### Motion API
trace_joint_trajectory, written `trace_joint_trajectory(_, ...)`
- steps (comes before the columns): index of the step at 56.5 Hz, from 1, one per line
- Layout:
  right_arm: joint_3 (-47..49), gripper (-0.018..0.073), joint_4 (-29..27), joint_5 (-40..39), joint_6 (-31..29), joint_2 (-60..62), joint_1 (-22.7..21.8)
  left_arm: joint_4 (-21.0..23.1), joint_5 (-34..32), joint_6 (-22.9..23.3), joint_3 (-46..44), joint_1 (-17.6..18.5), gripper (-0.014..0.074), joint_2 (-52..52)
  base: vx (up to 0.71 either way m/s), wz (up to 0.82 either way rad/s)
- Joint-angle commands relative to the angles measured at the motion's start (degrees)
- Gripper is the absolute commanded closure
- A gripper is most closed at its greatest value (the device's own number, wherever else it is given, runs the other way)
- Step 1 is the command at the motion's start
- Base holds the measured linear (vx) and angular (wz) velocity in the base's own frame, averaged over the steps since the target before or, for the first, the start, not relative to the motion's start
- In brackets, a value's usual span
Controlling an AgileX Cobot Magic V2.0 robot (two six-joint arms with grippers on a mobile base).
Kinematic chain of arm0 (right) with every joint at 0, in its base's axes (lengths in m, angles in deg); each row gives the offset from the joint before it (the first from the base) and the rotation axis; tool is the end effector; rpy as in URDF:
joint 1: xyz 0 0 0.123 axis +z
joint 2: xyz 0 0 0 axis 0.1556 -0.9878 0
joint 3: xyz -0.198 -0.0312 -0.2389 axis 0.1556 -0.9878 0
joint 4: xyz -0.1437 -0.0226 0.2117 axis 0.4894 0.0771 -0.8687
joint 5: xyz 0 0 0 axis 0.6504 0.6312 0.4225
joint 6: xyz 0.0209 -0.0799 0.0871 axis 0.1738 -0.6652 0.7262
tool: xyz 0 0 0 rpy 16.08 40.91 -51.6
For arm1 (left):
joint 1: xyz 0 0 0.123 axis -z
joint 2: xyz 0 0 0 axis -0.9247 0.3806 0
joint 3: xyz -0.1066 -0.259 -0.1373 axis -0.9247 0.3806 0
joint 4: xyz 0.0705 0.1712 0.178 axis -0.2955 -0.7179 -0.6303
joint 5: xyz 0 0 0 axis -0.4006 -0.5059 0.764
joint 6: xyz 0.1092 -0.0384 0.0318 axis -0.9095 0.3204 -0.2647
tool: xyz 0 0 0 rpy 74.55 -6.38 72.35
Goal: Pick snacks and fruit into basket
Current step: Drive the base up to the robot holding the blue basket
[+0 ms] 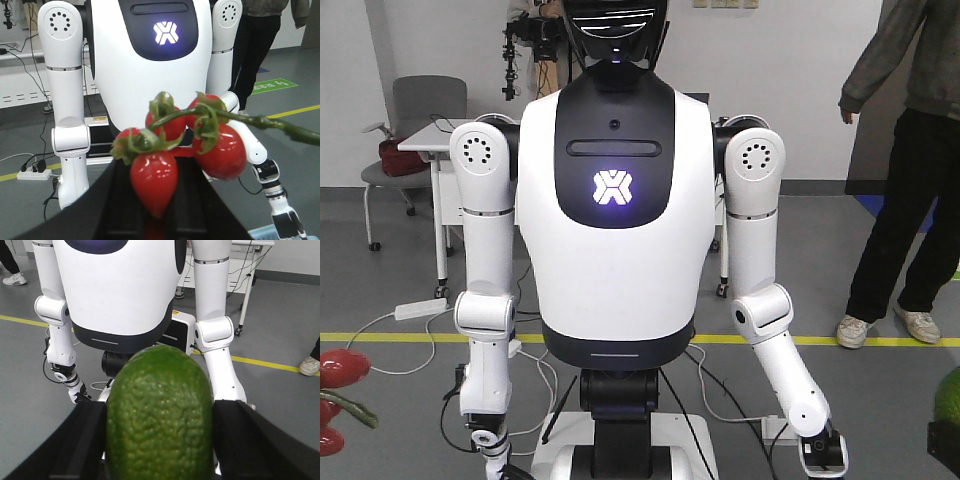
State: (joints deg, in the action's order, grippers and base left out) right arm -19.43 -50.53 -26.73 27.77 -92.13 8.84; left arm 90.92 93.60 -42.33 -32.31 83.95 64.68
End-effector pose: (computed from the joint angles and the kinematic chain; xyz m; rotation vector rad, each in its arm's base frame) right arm 0.1287 0.0334 0.3521 -0.2433 1.8761 0.1584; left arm 0.1195 -0.0415 0.3509 0.2912 1.7001 -0.2478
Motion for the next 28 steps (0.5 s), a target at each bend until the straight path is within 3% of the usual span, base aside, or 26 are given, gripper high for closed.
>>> trace_joint_trajectory(1,1.7,0.0568,0.8,-5.0,-0.4,-0.2,-0.3,0.5,-4.9,0.4,-1.8,0.2,0.0594,0.3,0.00,0.00)
trace_joint_trajectory(28,1.7,0.0568,0.8,-5.0,-0.4,-0.2,-0.3,0.5,-4.9,0.4,-1.8,0.2,0.0594,0.3,0.00,0.00)
